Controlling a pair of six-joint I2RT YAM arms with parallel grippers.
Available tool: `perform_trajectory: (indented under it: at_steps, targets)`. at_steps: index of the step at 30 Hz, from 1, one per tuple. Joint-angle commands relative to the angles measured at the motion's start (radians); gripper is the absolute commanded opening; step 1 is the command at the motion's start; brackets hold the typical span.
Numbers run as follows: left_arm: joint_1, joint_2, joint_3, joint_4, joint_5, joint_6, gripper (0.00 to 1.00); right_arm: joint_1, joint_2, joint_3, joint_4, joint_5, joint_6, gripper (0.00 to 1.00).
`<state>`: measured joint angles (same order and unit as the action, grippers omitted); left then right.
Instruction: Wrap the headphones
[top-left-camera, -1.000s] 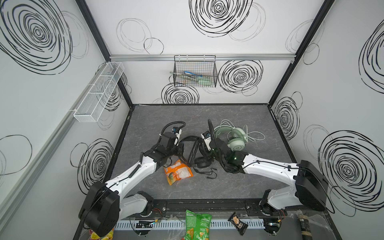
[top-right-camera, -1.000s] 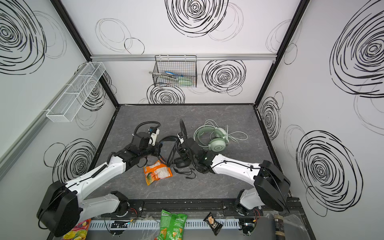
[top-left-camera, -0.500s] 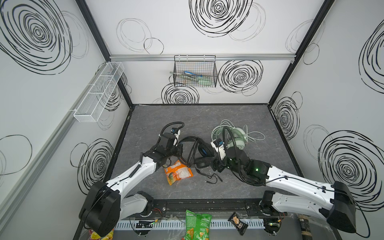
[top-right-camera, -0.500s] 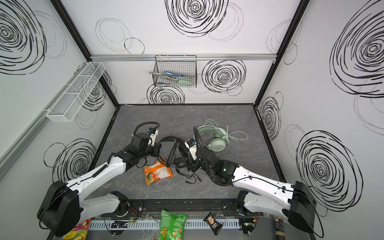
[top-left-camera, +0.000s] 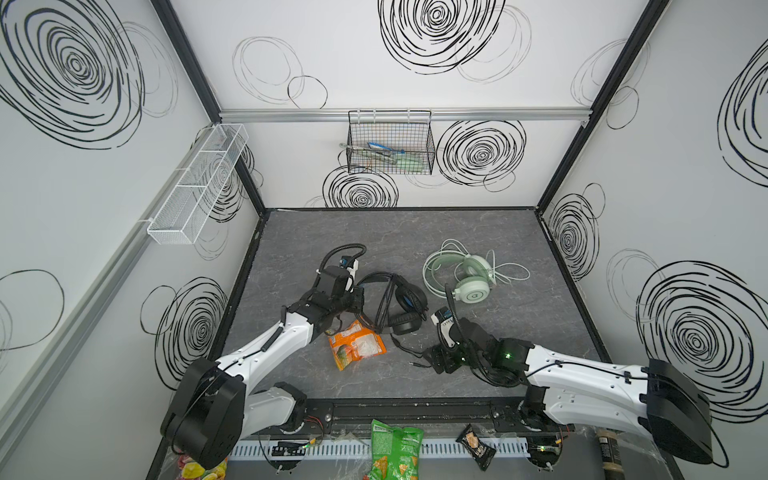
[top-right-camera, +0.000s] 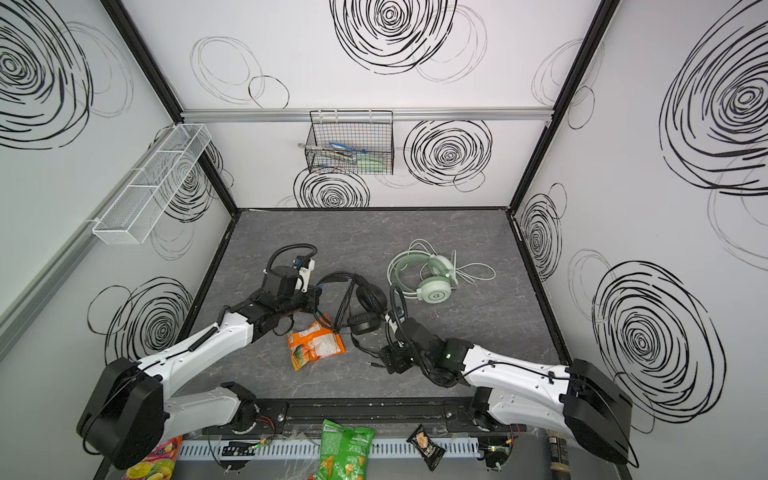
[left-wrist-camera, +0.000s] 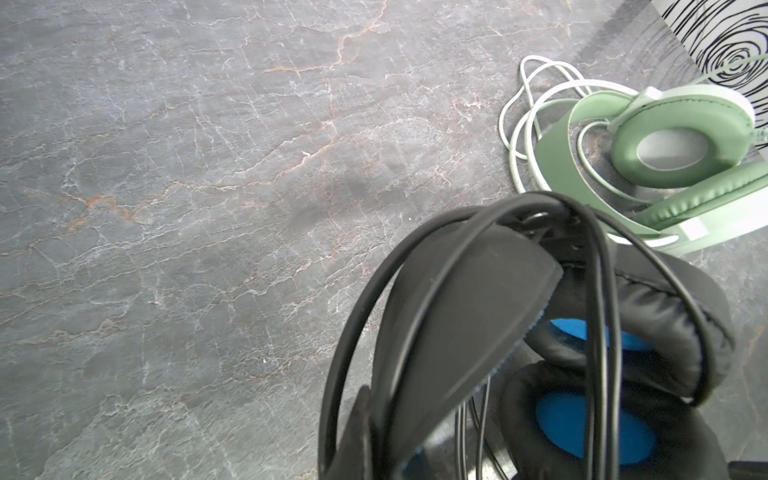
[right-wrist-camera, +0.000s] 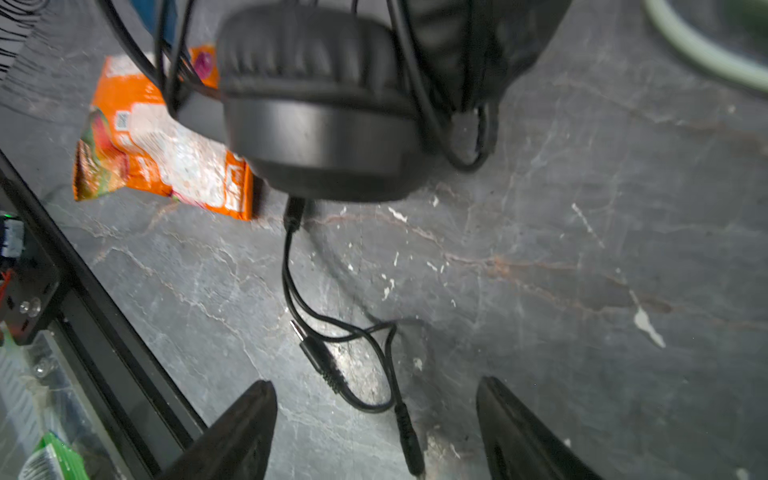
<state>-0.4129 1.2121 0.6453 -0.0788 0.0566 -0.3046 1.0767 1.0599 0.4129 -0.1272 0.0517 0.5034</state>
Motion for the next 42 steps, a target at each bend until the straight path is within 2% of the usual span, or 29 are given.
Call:
perform_trajectory:
  at_steps: [1, 8, 17, 20, 24, 34, 36, 42]
  targets:
    - [0.013, -0.015, -0.002, 0.104, 0.035, -0.033, 0.00, 0.018, 0.033, -0.035, 0.054, -0.016, 0.068, 0.80]
    - [0.016, -0.008, -0.009, 0.116, 0.057, -0.043, 0.00, 0.022, 0.182, 0.009, 0.053, 0.029, 0.062, 0.75]
    - [0.023, -0.009, -0.014, 0.120, 0.060, -0.050, 0.00, 0.053, 0.305, 0.048, 0.087, 0.040, 0.040, 0.48]
    - [0.025, -0.006, -0.015, 0.121, 0.056, -0.050, 0.00, 0.071, 0.292, 0.044, 0.074, 0.051, 0.047, 0.39]
    - [0.027, -0.002, -0.015, 0.119, 0.053, -0.052, 0.00, 0.098, 0.268, 0.046, 0.039, 0.073, 0.064, 0.36]
    - [0.028, -0.004, -0.016, 0.114, 0.043, -0.050, 0.00, 0.153, 0.163, 0.087, -0.078, 0.167, 0.065, 0.03]
    - [0.027, -0.003, -0.016, 0.114, 0.042, -0.051, 0.00, 0.182, 0.122, 0.117, -0.121, 0.193, 0.052, 0.00]
    - [0.029, 0.000, -0.018, 0.115, 0.038, -0.054, 0.00, 0.332, 0.052, 0.260, -0.224, 0.249, -0.062, 0.00]
